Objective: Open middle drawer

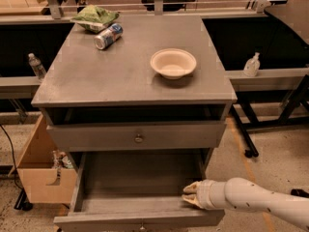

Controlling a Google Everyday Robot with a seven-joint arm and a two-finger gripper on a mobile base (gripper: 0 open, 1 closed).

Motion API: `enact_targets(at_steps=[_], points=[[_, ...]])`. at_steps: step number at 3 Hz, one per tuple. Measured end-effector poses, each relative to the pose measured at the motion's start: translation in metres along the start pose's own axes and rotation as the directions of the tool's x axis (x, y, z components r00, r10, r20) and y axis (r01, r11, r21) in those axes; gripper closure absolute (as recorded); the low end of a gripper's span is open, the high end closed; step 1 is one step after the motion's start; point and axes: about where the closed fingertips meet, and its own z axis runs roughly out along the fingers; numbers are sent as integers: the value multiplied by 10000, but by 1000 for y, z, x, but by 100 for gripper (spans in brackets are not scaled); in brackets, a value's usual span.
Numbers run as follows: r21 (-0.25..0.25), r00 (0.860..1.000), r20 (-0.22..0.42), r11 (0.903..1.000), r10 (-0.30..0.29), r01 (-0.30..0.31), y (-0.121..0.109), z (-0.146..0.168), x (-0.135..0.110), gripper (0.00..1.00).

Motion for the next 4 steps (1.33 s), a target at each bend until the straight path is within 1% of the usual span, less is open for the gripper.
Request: enact_targets(at_steps=[1, 2, 3, 4], points=[[66, 9991, 328, 9996, -263, 261, -8, -7, -13, 96], [182, 9966, 689, 9989, -444, 433, -18, -17, -24, 100], [300, 9926, 1037, 9977, -640, 612, -27, -29, -35, 100], [529, 9879, 1256, 9949, -915, 854, -38, -42, -45, 100]])
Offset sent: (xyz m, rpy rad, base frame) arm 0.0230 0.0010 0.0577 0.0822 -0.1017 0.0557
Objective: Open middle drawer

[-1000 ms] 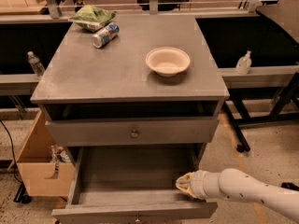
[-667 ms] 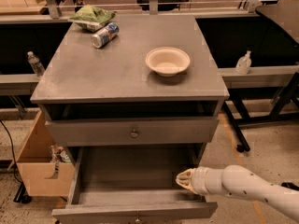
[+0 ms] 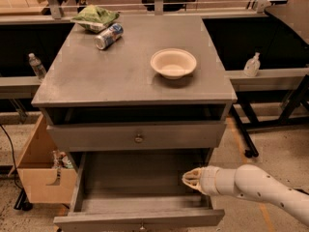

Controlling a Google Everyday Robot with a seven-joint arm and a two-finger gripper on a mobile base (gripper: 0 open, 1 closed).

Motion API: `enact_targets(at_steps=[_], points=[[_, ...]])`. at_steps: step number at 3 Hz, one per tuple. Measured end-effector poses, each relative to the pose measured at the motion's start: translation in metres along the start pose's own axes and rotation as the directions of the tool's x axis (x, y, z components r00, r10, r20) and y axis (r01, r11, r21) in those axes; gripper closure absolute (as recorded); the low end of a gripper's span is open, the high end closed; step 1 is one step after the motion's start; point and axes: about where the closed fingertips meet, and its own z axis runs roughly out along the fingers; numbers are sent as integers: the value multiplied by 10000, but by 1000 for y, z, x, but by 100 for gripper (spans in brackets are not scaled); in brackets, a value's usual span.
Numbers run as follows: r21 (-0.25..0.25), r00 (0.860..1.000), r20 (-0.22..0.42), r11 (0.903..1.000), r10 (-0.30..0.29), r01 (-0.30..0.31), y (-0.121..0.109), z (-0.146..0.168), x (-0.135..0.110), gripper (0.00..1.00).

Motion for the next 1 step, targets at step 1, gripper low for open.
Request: enact_targets(at_steps=[1], points=[[327, 9994, 94, 9989, -328, 325, -11, -12, -6, 100]])
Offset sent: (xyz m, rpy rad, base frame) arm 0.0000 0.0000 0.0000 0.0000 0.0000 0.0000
